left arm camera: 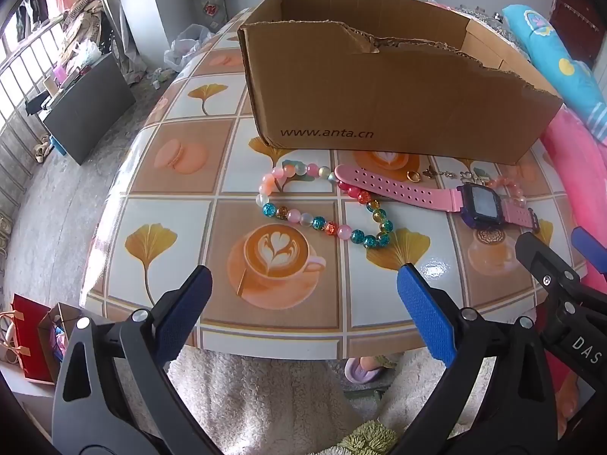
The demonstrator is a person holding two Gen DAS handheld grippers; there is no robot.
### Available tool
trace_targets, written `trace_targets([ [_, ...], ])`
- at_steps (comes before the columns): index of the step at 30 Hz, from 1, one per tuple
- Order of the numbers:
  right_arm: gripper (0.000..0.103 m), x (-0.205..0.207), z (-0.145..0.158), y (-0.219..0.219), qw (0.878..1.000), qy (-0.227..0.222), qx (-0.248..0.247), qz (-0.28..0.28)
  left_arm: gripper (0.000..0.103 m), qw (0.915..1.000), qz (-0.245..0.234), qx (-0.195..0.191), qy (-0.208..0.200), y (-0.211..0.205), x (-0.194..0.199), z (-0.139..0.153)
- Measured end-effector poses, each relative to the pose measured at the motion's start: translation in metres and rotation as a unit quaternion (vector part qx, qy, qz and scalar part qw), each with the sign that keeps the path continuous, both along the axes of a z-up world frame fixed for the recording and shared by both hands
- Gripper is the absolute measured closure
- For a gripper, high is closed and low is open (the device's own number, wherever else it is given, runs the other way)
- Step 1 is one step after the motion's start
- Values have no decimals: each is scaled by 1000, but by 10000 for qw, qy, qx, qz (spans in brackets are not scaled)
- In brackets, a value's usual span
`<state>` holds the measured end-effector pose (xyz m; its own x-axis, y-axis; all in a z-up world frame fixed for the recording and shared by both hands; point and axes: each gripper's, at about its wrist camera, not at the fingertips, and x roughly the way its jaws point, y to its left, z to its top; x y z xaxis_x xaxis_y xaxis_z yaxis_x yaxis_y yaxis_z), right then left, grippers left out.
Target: Organize jewelry
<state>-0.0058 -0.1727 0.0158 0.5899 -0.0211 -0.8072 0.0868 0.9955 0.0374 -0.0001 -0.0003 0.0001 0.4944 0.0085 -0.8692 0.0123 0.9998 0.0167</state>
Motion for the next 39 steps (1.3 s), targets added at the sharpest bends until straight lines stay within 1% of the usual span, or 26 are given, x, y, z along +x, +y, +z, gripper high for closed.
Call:
trace_targets([
  [17, 6, -1, 0, 0, 10000, -34, 89, 10, 9, 10000, 3, 35, 18, 1, -2, 0],
  [27, 6, -2, -1, -8, 9992, -111, 368, -68, 9, 9999, 74, 72, -2, 13, 0, -6],
  [30, 6, -3, -2, -7, 9987, -158, 480, 31, 9, 9998, 143, 152, -22, 20, 5, -12],
  [35, 6, -1, -2, 3, 9978, -275, 538, 257, 9, 9992, 218, 316, 143, 30, 19, -29],
  [37, 6, 0, -2, 8, 9971, -346, 551, 386, 9, 9991, 222, 319, 187, 35, 22, -32],
  [39, 8, 2, -2, 13, 9961, -395, 611, 508, 9, 9994, 217, 213, 189, 40, 25, -34],
])
